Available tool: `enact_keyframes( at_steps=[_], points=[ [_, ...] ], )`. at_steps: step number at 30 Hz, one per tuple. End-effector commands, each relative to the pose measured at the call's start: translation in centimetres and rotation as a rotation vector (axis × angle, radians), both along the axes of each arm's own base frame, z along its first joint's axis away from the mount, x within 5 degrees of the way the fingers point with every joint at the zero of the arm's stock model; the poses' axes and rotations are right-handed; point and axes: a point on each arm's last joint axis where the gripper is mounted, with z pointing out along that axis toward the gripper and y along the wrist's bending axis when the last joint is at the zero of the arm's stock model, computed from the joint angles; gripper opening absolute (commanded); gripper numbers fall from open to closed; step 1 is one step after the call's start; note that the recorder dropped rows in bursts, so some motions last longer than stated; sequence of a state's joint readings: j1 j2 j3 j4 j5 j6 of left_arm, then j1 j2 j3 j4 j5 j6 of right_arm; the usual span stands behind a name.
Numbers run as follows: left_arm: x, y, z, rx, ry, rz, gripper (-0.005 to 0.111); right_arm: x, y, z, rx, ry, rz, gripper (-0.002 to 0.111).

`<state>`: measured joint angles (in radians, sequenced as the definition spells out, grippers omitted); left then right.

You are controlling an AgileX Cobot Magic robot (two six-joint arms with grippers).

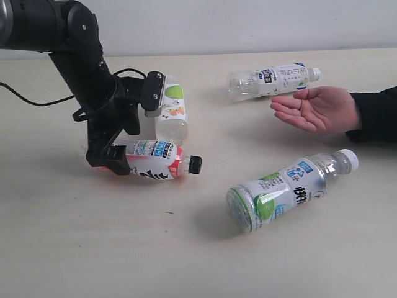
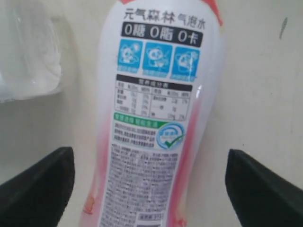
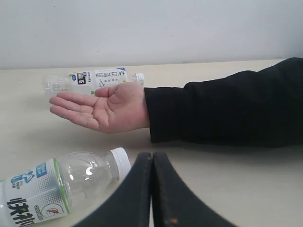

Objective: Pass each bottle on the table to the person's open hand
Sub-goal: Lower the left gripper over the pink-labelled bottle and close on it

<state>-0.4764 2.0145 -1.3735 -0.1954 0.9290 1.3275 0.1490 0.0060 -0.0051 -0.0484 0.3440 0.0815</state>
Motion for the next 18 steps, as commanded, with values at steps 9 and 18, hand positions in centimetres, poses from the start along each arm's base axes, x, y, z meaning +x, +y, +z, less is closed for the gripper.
enact_keyframes(
  at_steps=[9,18],
  points=[
    [0.38,-0.32,-2.25,0.013,0.010,0.004,0.083,-0.01,-0.04,-0.09,-0.002,-0.007,-0.006,0.001],
    [0.38,-0.31,-2.26,0.014,0.009,0.001,0.083,0.00,-0.04,-0.07,-0.001,-0.009,-0.006,0.001]
  ],
)
